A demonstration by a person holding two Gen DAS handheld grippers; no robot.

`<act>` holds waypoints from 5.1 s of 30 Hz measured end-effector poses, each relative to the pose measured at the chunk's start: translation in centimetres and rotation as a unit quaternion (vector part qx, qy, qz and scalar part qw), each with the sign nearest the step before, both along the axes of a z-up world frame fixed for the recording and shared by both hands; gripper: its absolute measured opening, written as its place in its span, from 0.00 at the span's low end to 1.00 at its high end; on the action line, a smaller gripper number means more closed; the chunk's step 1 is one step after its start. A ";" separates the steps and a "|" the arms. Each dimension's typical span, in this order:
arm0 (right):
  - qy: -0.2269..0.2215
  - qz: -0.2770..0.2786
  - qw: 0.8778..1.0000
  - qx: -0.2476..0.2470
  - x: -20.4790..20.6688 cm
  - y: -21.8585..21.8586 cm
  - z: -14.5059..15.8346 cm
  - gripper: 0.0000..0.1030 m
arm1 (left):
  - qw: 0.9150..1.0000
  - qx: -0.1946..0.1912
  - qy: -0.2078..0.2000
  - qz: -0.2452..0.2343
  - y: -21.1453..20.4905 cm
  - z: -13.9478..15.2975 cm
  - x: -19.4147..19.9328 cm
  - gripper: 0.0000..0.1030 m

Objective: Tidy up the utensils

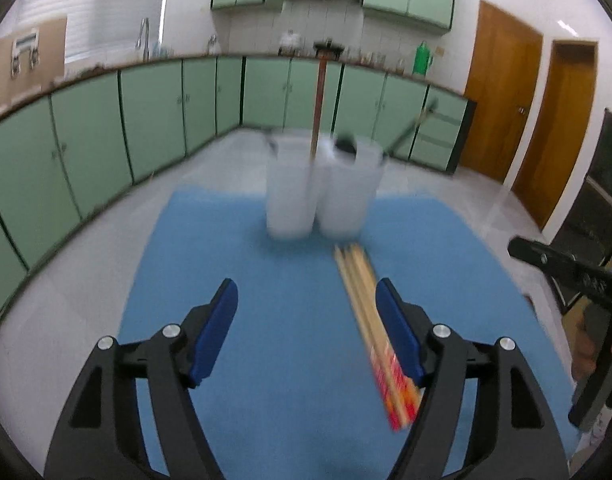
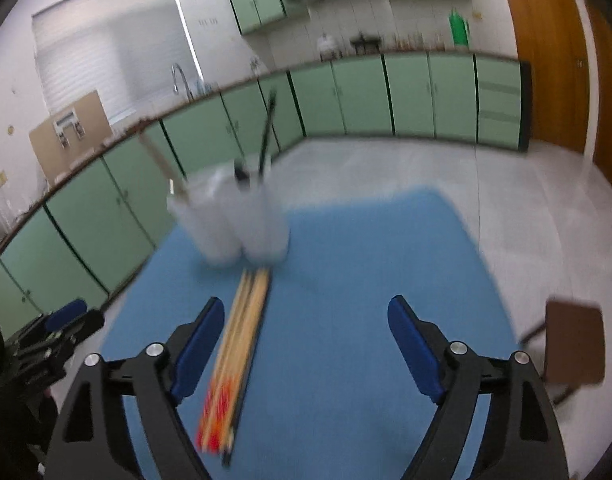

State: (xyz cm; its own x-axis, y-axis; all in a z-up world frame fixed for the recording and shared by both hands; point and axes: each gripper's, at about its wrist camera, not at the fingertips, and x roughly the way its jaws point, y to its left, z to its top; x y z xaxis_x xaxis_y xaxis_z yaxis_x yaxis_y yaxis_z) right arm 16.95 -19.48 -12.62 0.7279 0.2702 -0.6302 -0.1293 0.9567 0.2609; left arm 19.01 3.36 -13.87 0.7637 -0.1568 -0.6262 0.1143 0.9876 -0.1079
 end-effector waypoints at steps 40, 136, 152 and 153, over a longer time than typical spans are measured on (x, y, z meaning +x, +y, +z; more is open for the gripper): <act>0.058 0.072 0.992 -0.086 -6.5 6.9 -8.4 0.13 | 0.993 0.055 0.107 0.001 -1.4 -7.8 -3.7 0.77; -0.072 0.128 0.989 -0.032 0.0 0.9 13.6 0.06 | 0.991 0.034 -0.116 -0.053 -3.0 12.3 -3.5 0.05; -0.173 0.124 0.977 -0.013 7.4 3.1 23.8 0.06 | 0.975 0.041 -0.214 -0.036 -1.3 21.6 3.2 0.05; -0.175 0.122 0.977 -0.011 8.2 3.3 24.0 0.06 | 0.974 0.042 -0.218 -0.035 -1.4 21.8 4.0 0.05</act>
State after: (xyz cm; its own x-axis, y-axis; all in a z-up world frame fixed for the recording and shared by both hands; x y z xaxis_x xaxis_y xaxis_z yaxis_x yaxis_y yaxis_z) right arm 25.17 -16.15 11.41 0.8154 0.4521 -0.3614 -0.4321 0.8910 0.1395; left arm 22.98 1.96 7.94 0.9496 -0.1801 -0.2566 0.1982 0.9791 0.0464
